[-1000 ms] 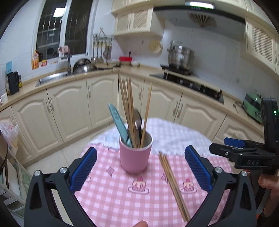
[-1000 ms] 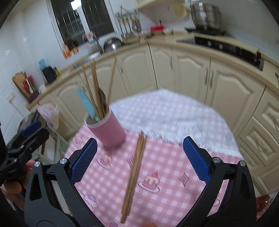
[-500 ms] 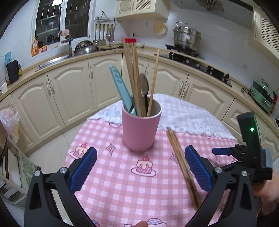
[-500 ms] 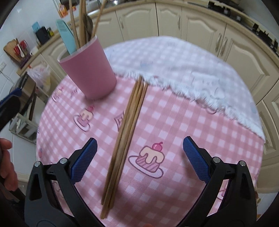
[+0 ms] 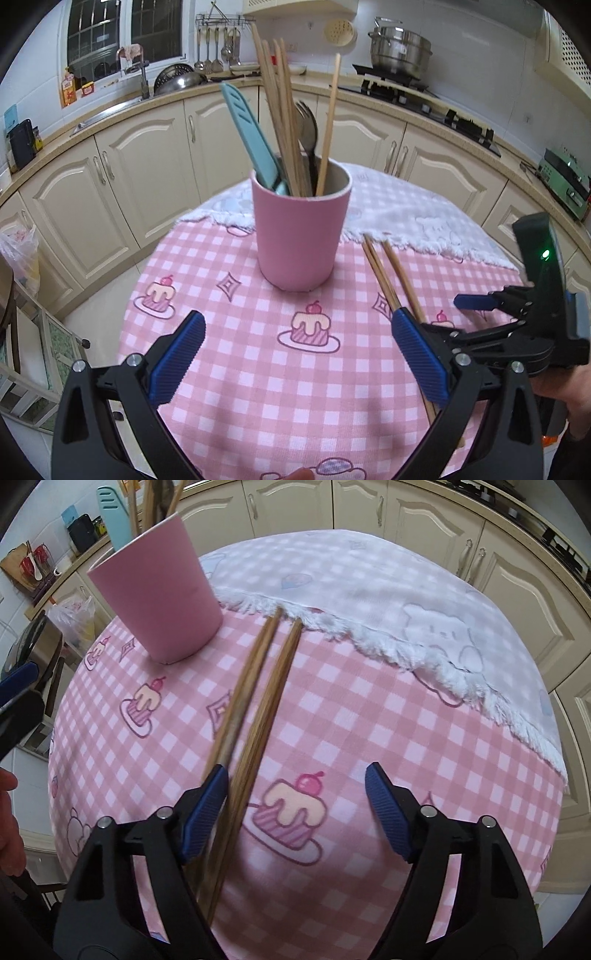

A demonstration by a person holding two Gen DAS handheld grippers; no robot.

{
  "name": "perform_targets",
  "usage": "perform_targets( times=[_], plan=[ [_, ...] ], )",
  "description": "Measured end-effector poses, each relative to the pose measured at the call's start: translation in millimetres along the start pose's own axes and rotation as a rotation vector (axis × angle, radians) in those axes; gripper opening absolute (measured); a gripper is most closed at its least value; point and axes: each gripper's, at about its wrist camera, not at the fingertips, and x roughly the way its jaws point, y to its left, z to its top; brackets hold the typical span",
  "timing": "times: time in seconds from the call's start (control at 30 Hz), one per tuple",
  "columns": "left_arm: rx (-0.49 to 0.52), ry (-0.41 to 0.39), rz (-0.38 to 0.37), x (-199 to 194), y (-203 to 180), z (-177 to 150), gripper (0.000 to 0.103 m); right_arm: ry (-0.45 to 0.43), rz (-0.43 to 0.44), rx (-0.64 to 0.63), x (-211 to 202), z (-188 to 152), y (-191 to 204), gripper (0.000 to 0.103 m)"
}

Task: Organize utensils
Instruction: 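Move both open grippers back down over the remaining chopsticks, then grasp one chopstick each with the left and right grippers and lift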

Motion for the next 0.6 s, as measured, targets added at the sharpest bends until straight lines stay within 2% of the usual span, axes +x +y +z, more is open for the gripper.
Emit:
perform_targets(
  times=[0.27, 0.6],
  plan=[
    [0.033, 0.112, 0.011, 40, -22, -7, 0.099, 0.004, 0.016, -0.025, -2, 0, -8, 0.058],
    [0.054, 0.256, 0.046, 88, -53, -6, 0.099, -0.006, 0.059, -0.050, -5, -3, -20, 0.057]
  ],
)
